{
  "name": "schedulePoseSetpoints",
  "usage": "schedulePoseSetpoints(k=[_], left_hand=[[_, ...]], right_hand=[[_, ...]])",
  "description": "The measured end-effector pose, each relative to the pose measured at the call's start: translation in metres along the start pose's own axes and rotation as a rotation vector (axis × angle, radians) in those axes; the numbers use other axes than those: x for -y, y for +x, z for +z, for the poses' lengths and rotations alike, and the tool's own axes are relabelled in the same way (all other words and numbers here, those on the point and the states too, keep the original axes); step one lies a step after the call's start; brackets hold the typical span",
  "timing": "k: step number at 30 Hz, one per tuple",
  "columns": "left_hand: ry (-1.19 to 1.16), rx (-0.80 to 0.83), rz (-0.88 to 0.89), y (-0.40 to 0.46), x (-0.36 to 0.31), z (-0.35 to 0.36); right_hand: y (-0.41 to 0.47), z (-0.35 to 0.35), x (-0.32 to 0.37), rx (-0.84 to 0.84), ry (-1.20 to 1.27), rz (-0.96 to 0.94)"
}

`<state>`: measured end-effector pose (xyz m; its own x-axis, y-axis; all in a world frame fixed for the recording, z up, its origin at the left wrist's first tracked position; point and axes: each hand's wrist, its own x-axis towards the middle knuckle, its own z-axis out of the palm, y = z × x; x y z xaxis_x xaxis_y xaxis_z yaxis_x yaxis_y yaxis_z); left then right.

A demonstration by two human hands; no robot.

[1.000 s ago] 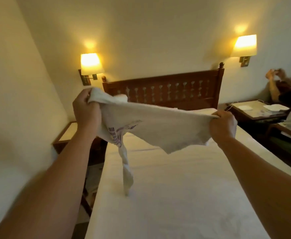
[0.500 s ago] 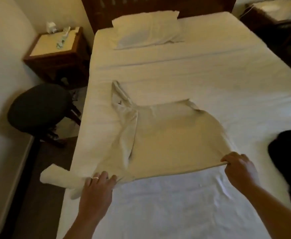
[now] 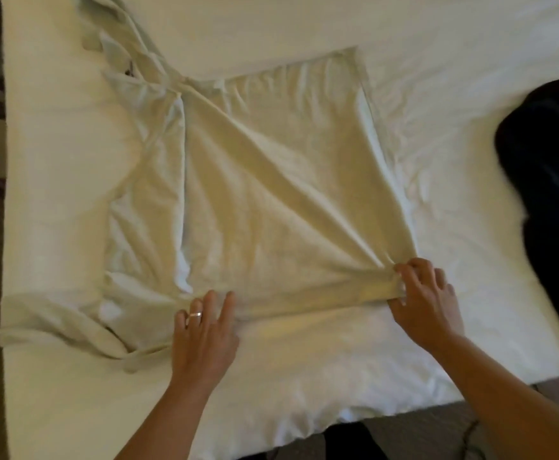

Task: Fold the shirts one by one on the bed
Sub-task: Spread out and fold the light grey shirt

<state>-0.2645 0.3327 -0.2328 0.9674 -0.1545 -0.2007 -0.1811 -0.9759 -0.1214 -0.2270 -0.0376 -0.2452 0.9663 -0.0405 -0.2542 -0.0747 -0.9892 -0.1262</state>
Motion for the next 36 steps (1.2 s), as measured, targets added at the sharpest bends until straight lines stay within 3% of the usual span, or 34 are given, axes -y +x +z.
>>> schedulePoseSetpoints(k=[6,9,11,13,15,17,18,21,24,27,30,32,36], left_hand=[[-0.087,0.173,0.088,0.051,-0.054,-0.009],[-0.083,0.149,0.13,0.057,-0.067,-0.008],[-0.077,0.128,0.161,0.058,-0.072,-0.004],[-0.076,0.137,0.168,0.058,-0.075,-0.001],[-0.082,0.154,0.18,0.06,-0.08,0.001],[-0.095,0.138,0.198,0.063,-0.085,0.001],[-0.101,0.127,0.209,0.065,-0.089,0.0],[-0.116,0.118,0.247,0.069,-0.101,-0.003],[-0.144,0.136,0.277,0.074,-0.109,-0.005],[-0.207,0.098,0.313,0.079,-0.11,-0.005],[-0.229,-0.008,0.385,0.074,-0.109,-0.008],[-0.224,-0.044,0.429,0.069,-0.113,-0.011],[-0.162,0.143,0.397,0.06,-0.121,-0.006]], right_hand=[[0.014,-0.005,-0.018,-0.24,0.052,-0.008],[0.001,-0.003,-0.033,-0.061,-0.061,-0.05],[-0.002,0.002,-0.043,0.057,0.042,-0.081],[0.005,-0.004,-0.041,0.031,0.343,0.074],[0.019,-0.012,-0.037,-0.097,0.608,0.409],[0.03,-0.017,-0.033,-0.067,0.689,0.655],[0.034,-0.016,-0.031,-0.011,0.65,0.68],[0.038,-0.022,-0.023,0.226,0.527,0.607],[0.042,-0.024,-0.025,0.365,0.629,0.573],[0.042,-0.029,-0.036,0.264,0.904,0.619],[0.035,-0.036,-0.056,0.011,0.877,0.656],[0.026,-0.037,-0.068,-0.069,0.86,0.653],[0.01,-0.024,-0.076,0.185,0.631,0.582]])
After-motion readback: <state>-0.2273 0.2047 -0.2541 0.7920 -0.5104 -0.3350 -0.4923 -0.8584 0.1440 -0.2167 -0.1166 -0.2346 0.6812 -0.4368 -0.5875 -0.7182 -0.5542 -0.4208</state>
